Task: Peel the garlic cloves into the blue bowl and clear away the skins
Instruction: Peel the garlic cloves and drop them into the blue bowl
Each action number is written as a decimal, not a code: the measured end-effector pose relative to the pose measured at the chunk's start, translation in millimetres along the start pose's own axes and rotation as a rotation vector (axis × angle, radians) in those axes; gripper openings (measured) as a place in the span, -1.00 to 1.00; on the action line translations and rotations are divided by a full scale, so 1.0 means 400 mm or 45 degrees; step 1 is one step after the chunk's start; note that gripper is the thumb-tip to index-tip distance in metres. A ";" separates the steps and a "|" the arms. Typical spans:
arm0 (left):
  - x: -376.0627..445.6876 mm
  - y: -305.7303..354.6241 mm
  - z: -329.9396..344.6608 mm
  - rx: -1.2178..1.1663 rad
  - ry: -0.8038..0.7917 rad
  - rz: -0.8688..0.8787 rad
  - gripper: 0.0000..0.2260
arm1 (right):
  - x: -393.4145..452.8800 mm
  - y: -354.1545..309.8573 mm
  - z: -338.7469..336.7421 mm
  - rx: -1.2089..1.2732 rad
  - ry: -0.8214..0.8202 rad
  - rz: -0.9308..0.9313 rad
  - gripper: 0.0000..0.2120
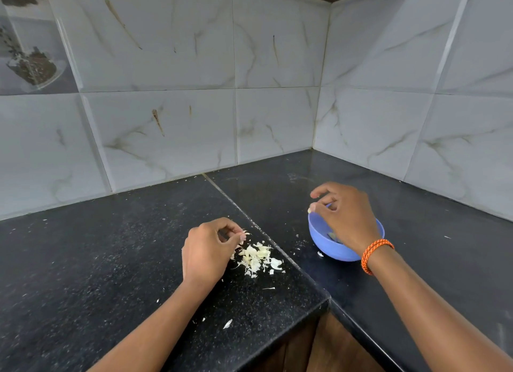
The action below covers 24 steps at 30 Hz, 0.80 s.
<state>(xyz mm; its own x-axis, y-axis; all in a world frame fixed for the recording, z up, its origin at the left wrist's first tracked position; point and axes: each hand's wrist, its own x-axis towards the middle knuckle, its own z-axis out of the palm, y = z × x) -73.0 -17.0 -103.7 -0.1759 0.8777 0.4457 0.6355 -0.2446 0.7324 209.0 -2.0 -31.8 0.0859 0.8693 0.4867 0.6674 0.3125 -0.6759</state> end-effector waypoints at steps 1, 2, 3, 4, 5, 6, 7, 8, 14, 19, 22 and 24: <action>0.000 -0.001 0.000 -0.005 -0.003 -0.002 -0.87 | 0.000 0.010 -0.007 -0.029 0.004 0.008 -0.81; 0.000 -0.001 0.000 -0.009 -0.003 -0.001 -0.87 | 0.000 0.019 -0.012 -0.057 0.000 0.014 -0.80; 0.001 0.000 0.000 -0.011 0.000 -0.002 -0.88 | -0.001 0.025 -0.017 -0.072 -0.008 0.019 -0.79; 0.001 0.001 0.000 -0.009 0.007 -0.006 -0.90 | -0.004 0.029 -0.021 -0.076 -0.016 0.024 -0.79; 0.002 0.002 0.000 -0.004 0.018 -0.011 -0.90 | -0.006 0.031 -0.024 -0.079 -0.020 0.028 -0.78; 0.002 0.003 0.000 0.003 0.028 -0.018 -0.90 | -0.009 0.032 -0.026 -0.080 -0.024 0.032 -0.77; 0.003 0.002 0.000 0.008 0.034 -0.027 -0.90 | -0.011 0.033 -0.027 -0.079 -0.028 0.036 -0.76; 0.002 0.003 -0.001 0.008 0.035 -0.035 -0.90 | -0.013 0.033 -0.028 -0.076 -0.033 0.036 -0.75; -0.001 0.005 -0.005 -0.024 0.022 -0.038 -0.87 | -0.016 0.027 -0.027 -0.155 -0.056 0.042 -0.71; 0.004 0.005 -0.012 -0.015 0.031 -0.026 -0.91 | -0.018 0.000 -0.023 -0.259 0.025 0.051 -0.84; 0.007 0.004 -0.017 0.005 0.015 -0.055 -0.85 | -0.033 -0.052 0.000 -0.281 0.061 -0.072 -0.89; 0.013 -0.004 -0.016 0.027 0.013 -0.087 -0.70 | -0.047 -0.097 0.031 -0.278 0.012 -0.207 -0.92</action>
<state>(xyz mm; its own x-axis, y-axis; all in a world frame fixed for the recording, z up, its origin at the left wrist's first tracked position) -79.8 -14.7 -99.4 -0.2268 0.8877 0.4007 0.6377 -0.1756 0.7500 172.2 -25.7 -21.5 -0.0290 0.8104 0.5851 0.8165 0.3569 -0.4539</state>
